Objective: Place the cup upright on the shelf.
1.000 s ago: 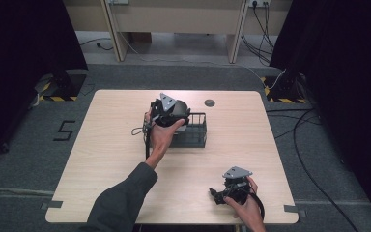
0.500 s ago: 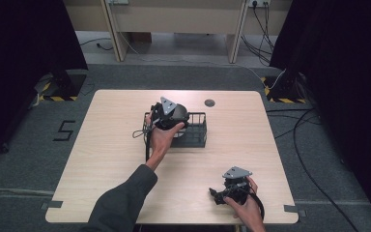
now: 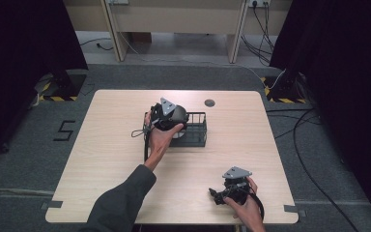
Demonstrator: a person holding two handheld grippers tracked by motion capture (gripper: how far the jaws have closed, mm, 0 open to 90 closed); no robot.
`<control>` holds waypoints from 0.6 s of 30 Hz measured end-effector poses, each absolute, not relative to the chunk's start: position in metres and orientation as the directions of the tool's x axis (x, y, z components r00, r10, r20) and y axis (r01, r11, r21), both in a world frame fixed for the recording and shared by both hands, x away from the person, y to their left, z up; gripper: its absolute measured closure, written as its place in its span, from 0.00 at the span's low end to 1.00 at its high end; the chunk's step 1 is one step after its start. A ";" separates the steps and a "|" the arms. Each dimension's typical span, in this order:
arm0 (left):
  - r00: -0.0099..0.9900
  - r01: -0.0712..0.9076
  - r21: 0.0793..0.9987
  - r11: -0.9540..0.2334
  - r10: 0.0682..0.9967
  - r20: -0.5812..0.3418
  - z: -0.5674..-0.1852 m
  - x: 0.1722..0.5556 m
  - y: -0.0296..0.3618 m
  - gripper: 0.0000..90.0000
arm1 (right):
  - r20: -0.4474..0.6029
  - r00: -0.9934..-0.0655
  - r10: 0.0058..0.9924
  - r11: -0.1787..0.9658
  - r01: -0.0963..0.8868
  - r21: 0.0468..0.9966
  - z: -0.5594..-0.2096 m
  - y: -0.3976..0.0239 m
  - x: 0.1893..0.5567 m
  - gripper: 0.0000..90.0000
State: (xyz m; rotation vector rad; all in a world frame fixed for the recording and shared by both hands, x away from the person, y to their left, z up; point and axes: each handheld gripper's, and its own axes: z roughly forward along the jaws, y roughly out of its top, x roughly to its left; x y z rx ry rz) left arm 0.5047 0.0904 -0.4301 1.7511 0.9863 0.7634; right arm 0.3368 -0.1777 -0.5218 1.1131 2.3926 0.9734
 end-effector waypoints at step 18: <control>0.532 0.213 0.942 -0.259 0.840 0.110 -0.418 0.501 0.091 0.14 | -0.006 -0.641 0.767 0.462 0.546 0.699 -0.522 -0.178 0.337 0.01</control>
